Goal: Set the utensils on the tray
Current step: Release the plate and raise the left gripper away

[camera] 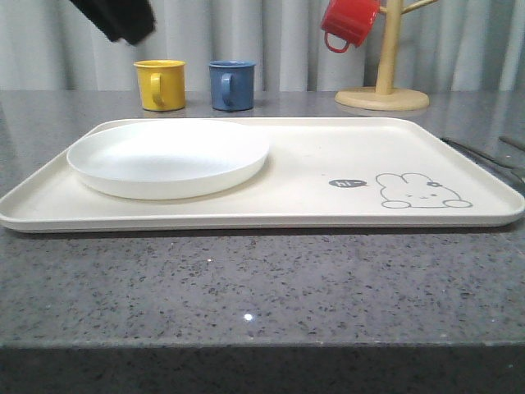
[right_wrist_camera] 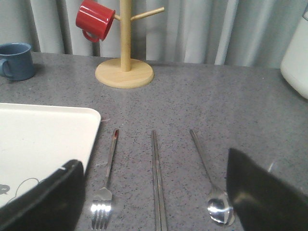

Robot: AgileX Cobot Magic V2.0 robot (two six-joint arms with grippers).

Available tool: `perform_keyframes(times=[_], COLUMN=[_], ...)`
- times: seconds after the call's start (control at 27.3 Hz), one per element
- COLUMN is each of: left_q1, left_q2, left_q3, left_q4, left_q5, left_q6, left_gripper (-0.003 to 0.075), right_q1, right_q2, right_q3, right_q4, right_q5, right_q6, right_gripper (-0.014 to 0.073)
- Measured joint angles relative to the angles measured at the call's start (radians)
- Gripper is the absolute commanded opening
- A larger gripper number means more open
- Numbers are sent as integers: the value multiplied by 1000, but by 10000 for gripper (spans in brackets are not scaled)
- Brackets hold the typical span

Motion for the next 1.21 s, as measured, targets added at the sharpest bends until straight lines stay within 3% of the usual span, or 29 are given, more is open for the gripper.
perform_keyframes(times=[0.29,0.59,0.99,1.21], left_q1=[204,342,355,356], left_q2=[-135,-329,-727,-959], left_q3=[21,230,644,820], left_q4=[-25,-52,-99,-103], left_q5=[32,-72,-373,-449], left_q6=[-5,-32,-34,-34], left_gripper=[-18,-18,-18,-18], right_q1=[0,0,0,0], right_q2=[0,0,0,0], right_q3=[0,0,0,0], right_q4=[0,0,0,0], right_q5=[0,0,0,0], right_q6=[0,0,0,0], right_gripper=[623,623,623,623])
